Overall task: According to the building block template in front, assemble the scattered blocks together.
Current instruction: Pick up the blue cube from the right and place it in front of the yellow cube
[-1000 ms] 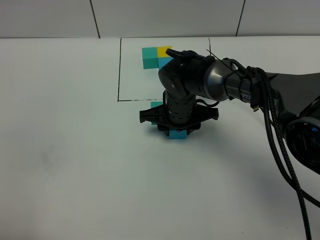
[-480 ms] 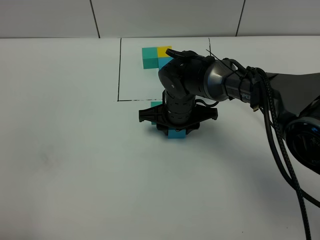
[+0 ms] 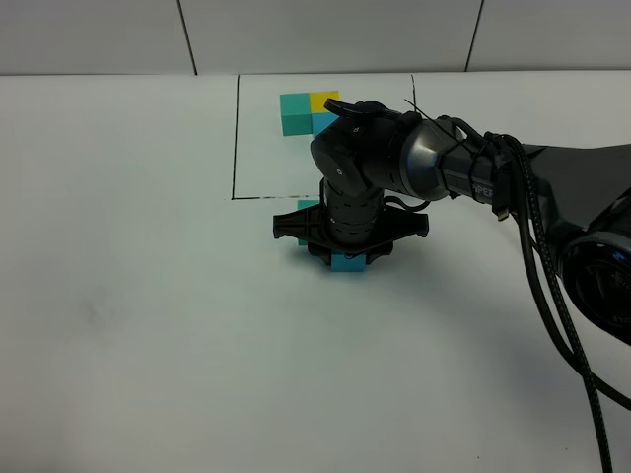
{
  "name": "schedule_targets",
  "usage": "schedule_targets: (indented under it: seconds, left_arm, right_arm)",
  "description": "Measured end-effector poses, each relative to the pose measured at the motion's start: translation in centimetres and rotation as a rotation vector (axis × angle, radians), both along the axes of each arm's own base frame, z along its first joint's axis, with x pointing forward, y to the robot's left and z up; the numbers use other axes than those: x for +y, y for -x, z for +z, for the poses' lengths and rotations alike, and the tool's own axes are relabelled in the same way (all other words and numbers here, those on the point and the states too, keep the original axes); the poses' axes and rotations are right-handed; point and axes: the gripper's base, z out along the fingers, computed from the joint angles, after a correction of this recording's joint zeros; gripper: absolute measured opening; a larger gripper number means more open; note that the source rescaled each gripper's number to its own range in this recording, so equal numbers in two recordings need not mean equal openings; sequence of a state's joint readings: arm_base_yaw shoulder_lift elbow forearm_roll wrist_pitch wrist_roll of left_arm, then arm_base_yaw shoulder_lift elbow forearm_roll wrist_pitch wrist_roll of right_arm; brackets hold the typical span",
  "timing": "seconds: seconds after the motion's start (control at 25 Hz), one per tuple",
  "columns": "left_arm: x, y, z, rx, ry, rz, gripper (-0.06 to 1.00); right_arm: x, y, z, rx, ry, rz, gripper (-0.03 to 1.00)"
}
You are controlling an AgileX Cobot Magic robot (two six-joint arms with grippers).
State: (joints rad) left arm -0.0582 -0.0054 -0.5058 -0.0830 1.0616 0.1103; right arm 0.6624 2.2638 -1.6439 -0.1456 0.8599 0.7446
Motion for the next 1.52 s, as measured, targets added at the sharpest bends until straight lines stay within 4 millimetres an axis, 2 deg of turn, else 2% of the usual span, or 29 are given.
schedule_targets:
  seconds: [1.12, 1.28, 1.52]
  left_arm:
    - [0.0, 0.0, 0.0, 0.0, 0.0, 0.0, 0.75]
    - [0.0, 0.0, 0.0, 0.0, 0.0, 0.0, 0.75]
    - [0.0, 0.0, 0.0, 0.0, 0.0, 0.0, 0.75]
  right_arm:
    - [-0.04, 0.04, -0.01, 0.004, 0.012, 0.035, 0.0]
    - [-0.05, 0.05, -0.11, 0.006, 0.014, 0.037, 0.04]
    - [-0.09, 0.14, -0.46, 0.022, 0.028, 0.062, 0.17]
